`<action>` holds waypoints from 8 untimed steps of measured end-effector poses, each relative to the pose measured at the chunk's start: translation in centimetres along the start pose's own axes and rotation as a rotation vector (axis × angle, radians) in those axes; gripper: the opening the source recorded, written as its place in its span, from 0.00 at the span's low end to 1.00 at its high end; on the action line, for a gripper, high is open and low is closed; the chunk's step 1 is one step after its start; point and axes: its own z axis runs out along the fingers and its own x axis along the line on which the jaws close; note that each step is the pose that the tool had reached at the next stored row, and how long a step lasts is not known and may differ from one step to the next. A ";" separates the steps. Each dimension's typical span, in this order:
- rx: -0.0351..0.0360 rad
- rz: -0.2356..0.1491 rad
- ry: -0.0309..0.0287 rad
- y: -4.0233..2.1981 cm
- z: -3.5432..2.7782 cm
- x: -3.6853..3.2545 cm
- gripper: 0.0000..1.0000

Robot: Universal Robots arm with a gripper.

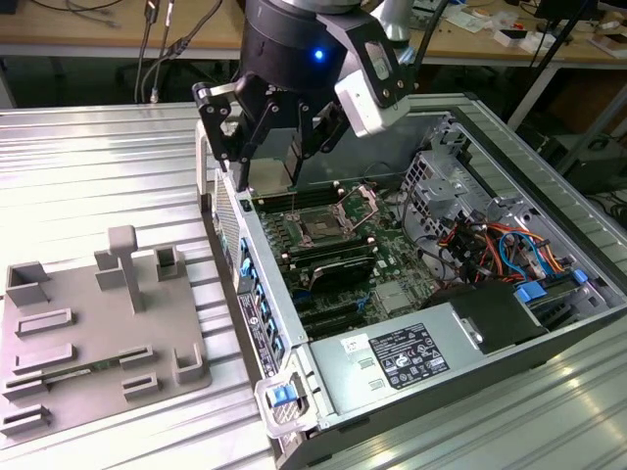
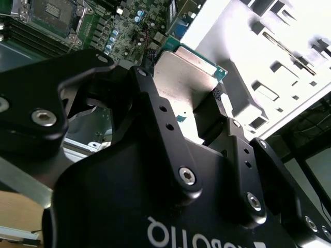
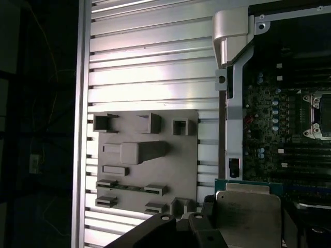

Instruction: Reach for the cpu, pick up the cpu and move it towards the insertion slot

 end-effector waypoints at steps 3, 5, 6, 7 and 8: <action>0.0001 0.000 0.0000 0.00 -0.01 -0.26 0.55; 0.0002 0.000 0.0000 -0.01 -0.01 -0.43 0.55; 0.0002 0.000 0.0000 -0.01 -0.02 -0.51 0.55; 0.0003 0.000 0.0000 -0.01 -0.02 -0.59 0.55; 0.0003 0.000 0.0000 -0.01 -0.02 -0.67 0.55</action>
